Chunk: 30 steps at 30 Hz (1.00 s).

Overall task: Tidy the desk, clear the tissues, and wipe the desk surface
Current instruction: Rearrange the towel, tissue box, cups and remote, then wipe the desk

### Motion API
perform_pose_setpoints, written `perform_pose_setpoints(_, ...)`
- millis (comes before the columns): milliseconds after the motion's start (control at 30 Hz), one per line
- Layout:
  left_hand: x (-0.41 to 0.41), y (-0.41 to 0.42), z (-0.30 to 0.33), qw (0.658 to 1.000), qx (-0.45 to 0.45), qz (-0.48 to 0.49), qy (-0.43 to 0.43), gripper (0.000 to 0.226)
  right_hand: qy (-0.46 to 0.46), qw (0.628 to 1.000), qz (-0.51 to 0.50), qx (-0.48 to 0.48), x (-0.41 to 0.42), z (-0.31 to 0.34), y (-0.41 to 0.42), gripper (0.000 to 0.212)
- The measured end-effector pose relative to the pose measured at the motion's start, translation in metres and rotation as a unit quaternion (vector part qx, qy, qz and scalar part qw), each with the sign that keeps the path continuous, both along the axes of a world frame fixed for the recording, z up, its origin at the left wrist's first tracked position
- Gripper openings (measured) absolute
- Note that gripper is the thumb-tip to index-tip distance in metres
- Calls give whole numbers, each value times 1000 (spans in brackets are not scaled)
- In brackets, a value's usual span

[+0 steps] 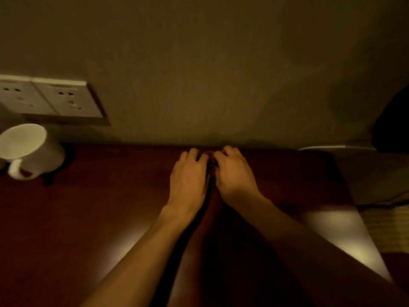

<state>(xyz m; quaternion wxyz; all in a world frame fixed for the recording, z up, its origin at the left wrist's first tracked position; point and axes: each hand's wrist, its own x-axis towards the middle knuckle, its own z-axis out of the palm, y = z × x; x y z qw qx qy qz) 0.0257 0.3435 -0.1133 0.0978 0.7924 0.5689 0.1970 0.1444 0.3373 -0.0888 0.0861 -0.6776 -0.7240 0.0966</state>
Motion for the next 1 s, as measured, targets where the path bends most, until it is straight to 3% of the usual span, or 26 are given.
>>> perform_pose_setpoints(134, 10, 44, -21, 999, 10, -13, 36, 23, 20, 999, -27, 17, 7, -32, 43, 24)
perform_pose_setpoints(234, 8, 56, -26, 1000, 3, -17, 16, 21, 32, 998, -45, 28, 6, -45, 57, 21)
perform_pose_setpoints(401, -6, 28, -21, 998, -31, -46, 3, 26, 80, 996, 26, 5, 17, -46, 30, 17)
perform_pose_setpoints(567, -26, -65, -19, 995, -59, -78, 16, 23, 95, 993, 64, -40, 3, -40, -66, 26)
perform_pose_setpoints(834, -47, -283, -19, 990, -93, -103, 25, 14, 88, 993, 20, -71, -23, -32, -295, 34)
perform_pose_setpoints(1001, -57, -407, -14, 983, -129, -129, 19, 21, 96, 991, -5, -90, -33, -34, -421, 16)
